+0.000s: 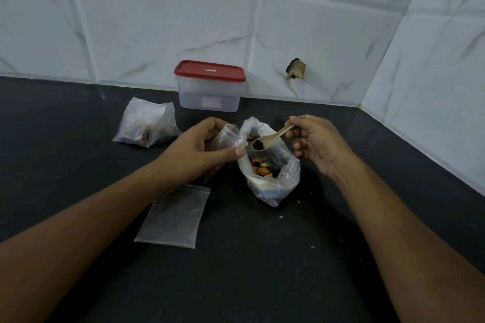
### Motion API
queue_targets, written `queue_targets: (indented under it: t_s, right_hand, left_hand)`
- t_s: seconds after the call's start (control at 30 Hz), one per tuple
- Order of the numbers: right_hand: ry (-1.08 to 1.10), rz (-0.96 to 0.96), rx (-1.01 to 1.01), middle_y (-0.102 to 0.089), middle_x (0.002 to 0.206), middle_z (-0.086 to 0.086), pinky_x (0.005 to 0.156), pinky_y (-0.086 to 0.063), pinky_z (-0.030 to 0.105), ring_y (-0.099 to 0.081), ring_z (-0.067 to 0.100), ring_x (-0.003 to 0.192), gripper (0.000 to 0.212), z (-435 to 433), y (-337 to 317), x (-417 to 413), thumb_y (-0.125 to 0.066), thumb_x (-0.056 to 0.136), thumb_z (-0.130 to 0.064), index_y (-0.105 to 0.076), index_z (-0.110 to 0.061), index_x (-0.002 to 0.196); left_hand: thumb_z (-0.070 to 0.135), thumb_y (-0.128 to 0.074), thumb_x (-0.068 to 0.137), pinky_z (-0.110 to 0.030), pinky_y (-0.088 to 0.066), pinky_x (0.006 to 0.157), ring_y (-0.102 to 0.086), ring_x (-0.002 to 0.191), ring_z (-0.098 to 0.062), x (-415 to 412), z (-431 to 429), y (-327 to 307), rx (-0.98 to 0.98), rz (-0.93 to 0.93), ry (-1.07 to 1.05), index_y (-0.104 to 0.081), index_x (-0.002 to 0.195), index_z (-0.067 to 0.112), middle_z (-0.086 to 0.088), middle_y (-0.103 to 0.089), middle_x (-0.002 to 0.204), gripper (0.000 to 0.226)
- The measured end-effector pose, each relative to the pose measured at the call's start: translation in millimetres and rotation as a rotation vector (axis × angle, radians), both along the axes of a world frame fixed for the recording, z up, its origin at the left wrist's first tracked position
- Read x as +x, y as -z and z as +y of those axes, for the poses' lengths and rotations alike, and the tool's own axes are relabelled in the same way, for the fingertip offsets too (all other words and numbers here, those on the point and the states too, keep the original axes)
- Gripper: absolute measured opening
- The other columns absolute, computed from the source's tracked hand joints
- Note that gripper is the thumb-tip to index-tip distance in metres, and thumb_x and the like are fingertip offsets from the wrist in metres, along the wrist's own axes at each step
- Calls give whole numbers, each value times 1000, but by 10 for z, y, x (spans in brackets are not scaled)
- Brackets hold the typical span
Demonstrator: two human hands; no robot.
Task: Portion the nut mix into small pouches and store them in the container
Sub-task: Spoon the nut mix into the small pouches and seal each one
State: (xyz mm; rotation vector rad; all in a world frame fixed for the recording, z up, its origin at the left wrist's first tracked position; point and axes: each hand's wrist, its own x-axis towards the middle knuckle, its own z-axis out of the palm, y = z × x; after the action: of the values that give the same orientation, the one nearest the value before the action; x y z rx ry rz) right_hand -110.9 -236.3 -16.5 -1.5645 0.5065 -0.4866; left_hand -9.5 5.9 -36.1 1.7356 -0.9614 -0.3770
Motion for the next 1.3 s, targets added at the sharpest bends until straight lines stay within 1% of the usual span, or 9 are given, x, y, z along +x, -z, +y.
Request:
queue_targets:
  t_s: [0.23,0.37,0.47,0.6,0.73,0.9,1.0,1.17,1.3]
  right_hand:
    - [6,-81,52,-65,67,-1,47,-38,24,-46,10,46,17,7,-53,-11,-60,101,-24,-70,-11,95]
    - [-58,-138,67,-68,71,0,47,-37,24,-45,9,46,16,93,-123,-22,-60,102,-25,-69,-11,99]
    - [-99,-164,55,-71,75,3,46,-37,24,-45,10,47,16,178,-139,-19,-61,102,-24,-69,-10,102]
    - [-173,-160,-19,-74,82,8,47,-38,24,-49,12,49,16,270,-116,-15,-62,102,-24,-70,-11,105]
    - [-296,-112,-149,-75,97,19,48,-41,23,-55,14,53,16,346,-89,-17,-65,101,-24,-71,-12,109]
    - [-406,-59,-239,-75,96,10,49,-42,25,-57,16,59,16,401,-90,-33,-64,101,-16,-71,-9,114]
    - [-374,-107,-206,-74,96,11,49,-41,24,-56,15,59,13,391,-111,-33,-63,100,-12,-72,-11,110]
    - [-240,-226,-104,-71,83,6,47,-39,24,-53,14,56,12,288,-155,-34,-65,101,-19,-71,-11,106]
    - [-143,-249,-35,-70,77,3,45,-39,23,-52,13,53,11,215,-175,-43,-63,101,-18,-71,-11,102]
  left_hand:
    - [48,-79,76,-50,-60,92,-73,105,-18,8,-7,13,-7,-4,-4,-59,126,31,6,-74,115,56]
    - [46,-80,76,-45,-58,97,-71,107,-11,19,-11,20,-3,-13,-9,-59,127,31,9,-74,116,57]
    - [44,-80,78,-45,-58,97,-71,107,-11,33,-10,26,-3,-15,-6,-59,126,31,8,-74,116,54]
    - [50,-79,74,-46,-59,94,-72,105,-13,27,-7,16,4,-25,0,-58,125,32,7,-74,116,57]
    - [48,-79,75,-48,-59,94,-72,105,-15,25,-8,18,-9,-28,3,-59,126,31,6,-73,116,57]
    - [43,-79,78,-45,-59,95,-72,103,-13,29,-12,29,-22,-25,2,-59,126,29,6,-74,113,54]
    - [44,-80,78,-46,-59,95,-72,105,-13,35,-11,32,-21,-21,0,-60,125,30,6,-74,115,53]
    - [45,-80,80,-47,-57,97,-71,109,-12,61,-13,46,-13,-20,-6,-59,126,31,8,-73,119,52]
    - [43,-79,80,-45,-57,98,-71,109,-10,58,-16,46,-7,-18,-1,-59,127,30,9,-73,118,53]
